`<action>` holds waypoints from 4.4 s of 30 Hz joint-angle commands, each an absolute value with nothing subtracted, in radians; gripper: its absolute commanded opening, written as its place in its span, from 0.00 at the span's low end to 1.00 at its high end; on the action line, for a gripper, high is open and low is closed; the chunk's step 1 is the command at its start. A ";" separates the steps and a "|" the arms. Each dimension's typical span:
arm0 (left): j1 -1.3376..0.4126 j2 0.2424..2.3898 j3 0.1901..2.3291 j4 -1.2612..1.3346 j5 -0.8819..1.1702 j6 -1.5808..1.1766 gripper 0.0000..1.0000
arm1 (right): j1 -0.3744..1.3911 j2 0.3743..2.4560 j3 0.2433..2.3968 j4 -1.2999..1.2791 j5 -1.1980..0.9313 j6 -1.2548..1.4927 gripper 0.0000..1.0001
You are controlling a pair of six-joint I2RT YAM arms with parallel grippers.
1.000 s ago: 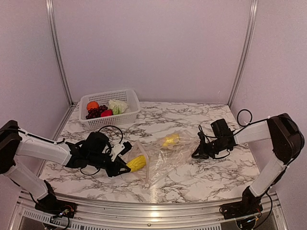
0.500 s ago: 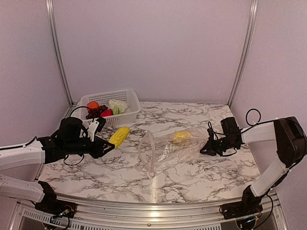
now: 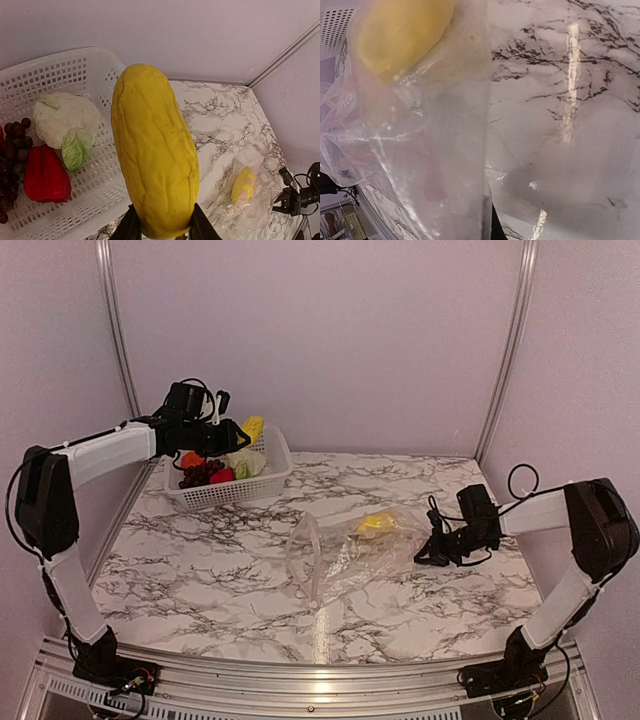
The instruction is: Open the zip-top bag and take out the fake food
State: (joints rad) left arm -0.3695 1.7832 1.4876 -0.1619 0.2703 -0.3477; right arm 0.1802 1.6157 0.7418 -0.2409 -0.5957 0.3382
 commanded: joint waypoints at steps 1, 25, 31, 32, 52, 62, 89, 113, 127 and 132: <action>-0.366 1.987 1.691 -0.352 0.289 -0.343 0.26 | 0.177 1.635 0.791 -0.266 -0.625 0.306 0.00; -0.365 1.980 1.707 -0.364 0.325 -0.339 0.98 | 0.353 1.522 0.704 -0.234 -0.642 0.405 0.04; -0.373 1.696 1.299 -0.194 0.440 -0.449 0.88 | 0.375 1.458 0.613 -0.203 -0.666 0.439 0.17; -0.378 1.654 1.228 -0.162 0.462 -0.472 0.85 | 0.382 1.444 0.603 -0.207 -0.670 0.443 0.20; -0.646 1.518 0.737 0.299 0.585 -0.806 0.34 | 0.145 1.479 0.840 -0.420 -0.643 0.320 0.87; -0.720 1.771 0.836 0.471 0.567 -0.885 0.29 | 0.158 1.787 1.049 -0.244 -0.709 0.337 0.87; -0.770 2.165 1.063 0.799 0.593 -1.011 0.47 | 0.437 1.996 1.056 -0.130 -0.744 0.321 0.00; -0.831 2.042 1.067 0.362 0.601 -0.618 0.37 | 0.437 1.931 0.975 -0.112 -0.698 0.352 0.00; -0.673 1.634 0.755 0.278 0.532 -0.603 0.28 | 0.268 1.782 0.894 -0.148 -0.749 0.283 0.00; -0.499 1.515 0.840 0.158 0.522 -0.566 0.31 | 0.264 1.769 0.912 -0.166 -0.752 0.277 0.00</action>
State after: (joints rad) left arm -0.6189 1.5974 0.7609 0.2745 0.5423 -0.6144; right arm 0.2668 1.7924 0.8982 -0.1299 -0.7429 0.3042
